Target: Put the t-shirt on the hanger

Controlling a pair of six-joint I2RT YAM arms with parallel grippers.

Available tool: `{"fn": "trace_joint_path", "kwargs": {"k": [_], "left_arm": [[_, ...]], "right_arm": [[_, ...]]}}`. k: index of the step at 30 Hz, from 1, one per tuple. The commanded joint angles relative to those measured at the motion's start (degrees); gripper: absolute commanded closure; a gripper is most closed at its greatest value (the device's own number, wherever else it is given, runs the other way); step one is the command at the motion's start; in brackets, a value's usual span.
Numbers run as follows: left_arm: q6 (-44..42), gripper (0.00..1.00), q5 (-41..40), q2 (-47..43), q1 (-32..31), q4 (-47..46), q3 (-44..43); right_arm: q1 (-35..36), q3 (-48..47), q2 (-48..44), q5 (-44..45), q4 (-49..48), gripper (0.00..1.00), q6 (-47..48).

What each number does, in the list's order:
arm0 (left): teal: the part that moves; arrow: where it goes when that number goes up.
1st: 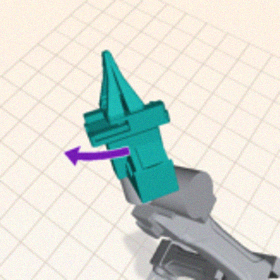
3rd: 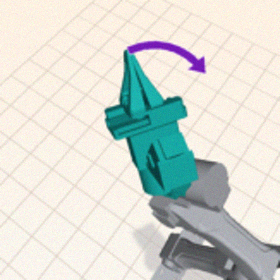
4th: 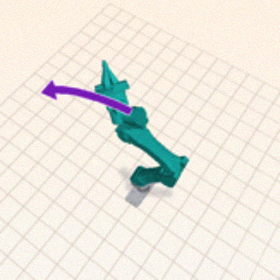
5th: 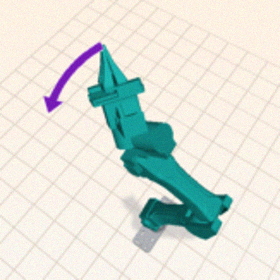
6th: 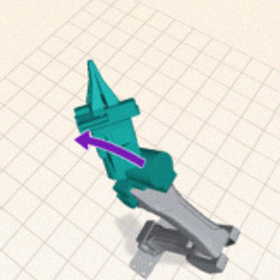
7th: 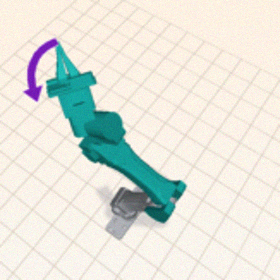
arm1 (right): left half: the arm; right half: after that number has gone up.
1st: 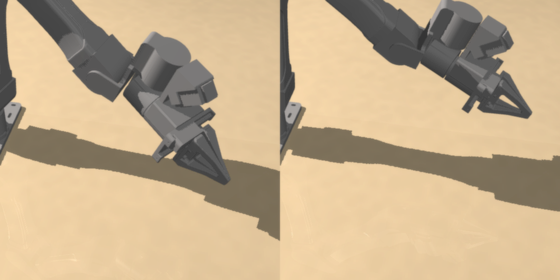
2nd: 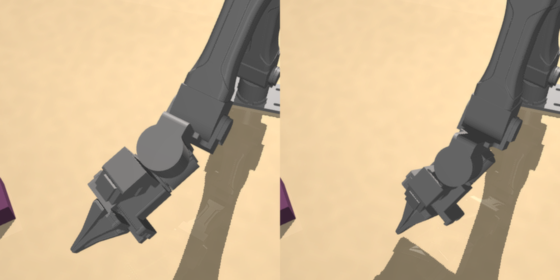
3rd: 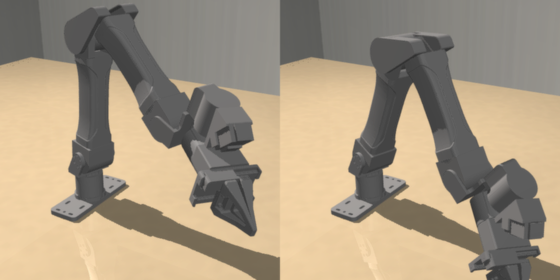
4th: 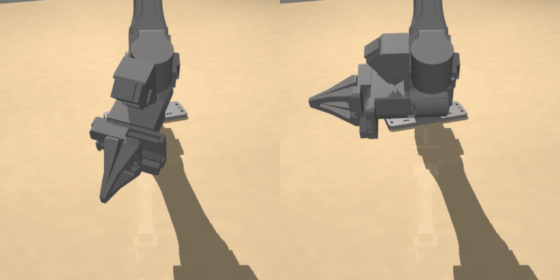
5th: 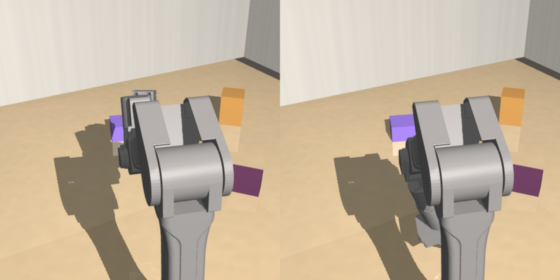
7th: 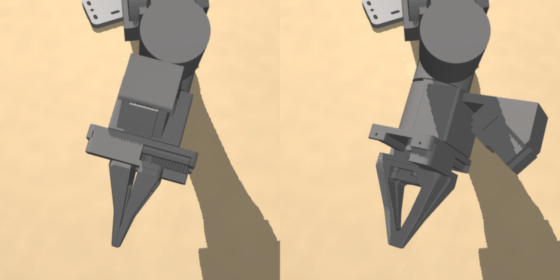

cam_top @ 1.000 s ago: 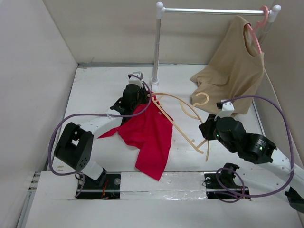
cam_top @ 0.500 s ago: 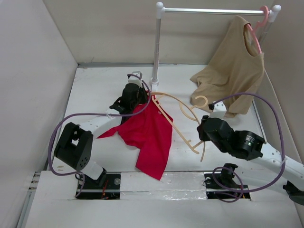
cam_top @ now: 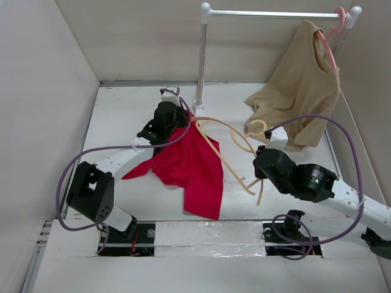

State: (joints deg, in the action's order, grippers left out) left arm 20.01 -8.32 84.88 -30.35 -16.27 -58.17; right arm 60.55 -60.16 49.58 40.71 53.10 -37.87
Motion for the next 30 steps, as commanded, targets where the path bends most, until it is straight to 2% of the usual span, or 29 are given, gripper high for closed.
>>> {"fn": "trace_joint_path", "kwargs": {"k": [1,7,13,18,26,30], "left_arm": [[-0.32,1.00,0.85,-1.65,0.20,-0.87,-3.26],[-0.41,1.00,0.58,-2.09,0.20,-0.43,-4.22],[-0.50,1.00,-0.21,-1.48,0.20,0.45,-4.84],[-0.67,1.00,-0.12,-0.51,0.20,1.24,-6.34],[-0.85,1.00,-0.22,0.46,0.20,2.56,-8.80],[-0.41,1.00,0.93,-0.68,0.20,1.77,-7.31]], "right_arm": [[0.97,-1.98,0.68,-0.28,-2.30,1.00,0.78],[0.97,-1.98,2.01,-0.02,-1.95,1.00,0.17],[0.97,-2.86,-2.47,0.96,-1.07,1.00,-0.11],[1.66,-2.86,-1.77,-0.72,-1.07,1.00,-0.10],[3.69,-2.68,-0.81,0.78,-0.02,1.00,-2.12],[3.69,-2.50,0.16,4.98,0.51,1.00,-3.35]]}}
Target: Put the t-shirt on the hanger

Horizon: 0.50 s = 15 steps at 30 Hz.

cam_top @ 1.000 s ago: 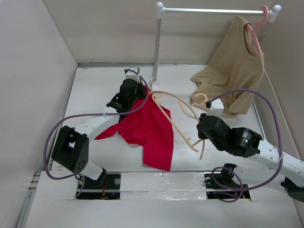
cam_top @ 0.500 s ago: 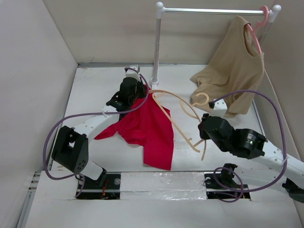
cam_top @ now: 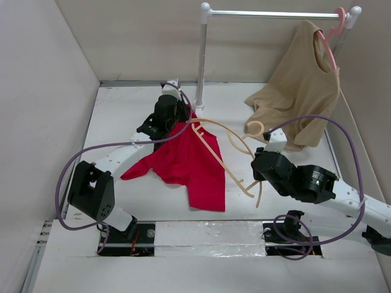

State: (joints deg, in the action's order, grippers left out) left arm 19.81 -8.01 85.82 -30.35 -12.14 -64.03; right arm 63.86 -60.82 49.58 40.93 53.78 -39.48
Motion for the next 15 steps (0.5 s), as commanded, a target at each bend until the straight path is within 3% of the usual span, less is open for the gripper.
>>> {"fn": "trace_joint_path", "kwargs": {"k": [1,9,15], "left_arm": [[-0.21,1.00,0.45,-1.88,0.20,-2.27,-0.93],[-0.12,1.00,-0.52,-3.64,0.20,-1.66,1.28],[0.66,1.00,3.17,-4.44,0.20,-2.19,1.45]], "right_arm": [[0.39,-1.94,0.08,5.47,-0.43,1.00,-1.74],[-0.13,-3.26,0.78,8.12,-3.33,1.00,0.81],[-1.36,0.08,2.62,3.64,-9.21,1.00,3.63]]}}
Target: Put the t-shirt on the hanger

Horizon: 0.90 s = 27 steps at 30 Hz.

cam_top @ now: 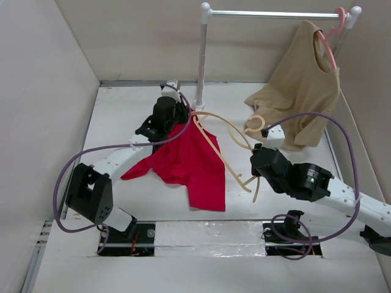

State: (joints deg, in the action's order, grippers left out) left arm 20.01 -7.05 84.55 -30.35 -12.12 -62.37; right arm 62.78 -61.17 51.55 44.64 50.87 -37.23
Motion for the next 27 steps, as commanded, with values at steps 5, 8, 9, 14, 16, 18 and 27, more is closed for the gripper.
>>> {"fn": "trace_joint_path", "kwargs": {"k": [5,8,9,14,16,18,27], "left_arm": [[1.69,1.00,6.69,-4.48,0.20,-1.59,0.14],[1.87,1.00,11.25,-4.57,0.20,0.60,-1.08],[1.44,1.00,11.53,-4.66,-0.41,2.26,-1.61],[0.91,1.00,15.37,-4.66,-2.35,6.58,-3.90],[1.17,1.00,16.62,-5.62,-2.35,7.98,-4.08],[1.43,1.00,16.72,-7.47,-2.35,9.13,-3.55],[4.60,1.00,21.63,-11.96,-2.35,10.89,-6.09]], "right_arm": [[-0.29,2.63,2.41,-0.35,-12.43,1.00,3.55],[-0.29,4.91,2.50,-0.88,-20.16,1.00,7.42],[-0.29,5.09,3.20,-0.61,-21.33,1.00,7.87],[1.55,6.58,5.49,7.02,-33.25,1.00,12.17],[2.25,7.72,6.71,10.70,-37.84,1.00,14.81],[2.26,8.96,7.60,14.92,-44.70,1.00,18.50],[2.87,21.17,6.10,12.77,-76.89,1.00,35.31]]}}
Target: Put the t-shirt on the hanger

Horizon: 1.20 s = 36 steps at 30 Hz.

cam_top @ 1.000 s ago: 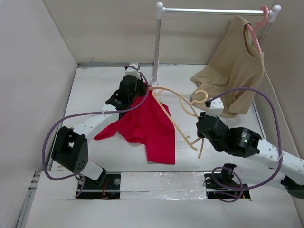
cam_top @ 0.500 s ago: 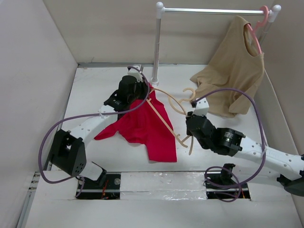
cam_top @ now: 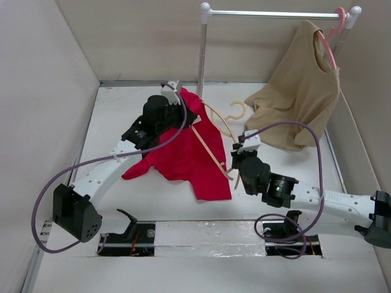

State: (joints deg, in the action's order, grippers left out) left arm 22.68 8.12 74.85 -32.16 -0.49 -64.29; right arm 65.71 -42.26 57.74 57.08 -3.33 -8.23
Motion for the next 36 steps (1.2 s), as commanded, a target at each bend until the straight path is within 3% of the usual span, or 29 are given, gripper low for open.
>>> {"fn": "trace_joint_path", "kwargs": {"k": [1,10,13,17,21,22,23,26,29,33,36], "left_arm": [[2.02,1.00,7.43,-2.25,-0.53,-0.30,-6.26],[0.53,1.00,15.25,-2.69,-0.53,5.58,-10.41],[0.18,1.00,16.49,-3.57,-0.53,7.08,-10.24],[-0.96,1.00,14.21,-4.45,-0.53,10.85,-13.04],[0.26,0.99,13.50,-7.42,-0.53,9.91,-13.05],[0.78,0.92,13.50,-8.31,-0.53,8.68,-12.62],[1.23,0.74,13.41,-9.01,-0.53,7.45,-11.05],[2.90,0.52,12.01,-13.23,-0.53,3.31,-8.14],[5.35,0.42,7.98,-17.36,-0.53,-0.63,-4.55],[9.66,0.38,-3.17,-20.97,-0.53,-5.47,0.12],[12.30,0.35,-4.87,-19.40,-0.53,-6.19,1.19]], "right_arm": [[-0.06,1.92,1.14,-2.21,-22.25,1.00,4.90],[1.17,-2.56,16.77,-7.85,-43.41,1.00,13.93],[1.17,-4.49,22.23,-8.29,-57.97,1.00,21.39],[3.01,-4.68,27.86,-1.63,-75.01,1.00,24.40],[3.54,-3.09,27.08,1.54,-79.45,1.00,22.81],[3.54,-3.18,27.17,2.76,-80.33,1.00,23.60],[3.54,-3.96,27.43,3.91,-80.86,1.00,25.26],[3.54,-3.62,27.34,6.37,-83.75,1.00,27.91],[3.54,-1.95,25.76,7.52,-83.15,1.00,27.39],[3.54,-1.25,26.02,9.80,-83.32,1.00,27.56],[4.07,0.16,26.64,10.24,-86.84,1.00,29.67]]}}
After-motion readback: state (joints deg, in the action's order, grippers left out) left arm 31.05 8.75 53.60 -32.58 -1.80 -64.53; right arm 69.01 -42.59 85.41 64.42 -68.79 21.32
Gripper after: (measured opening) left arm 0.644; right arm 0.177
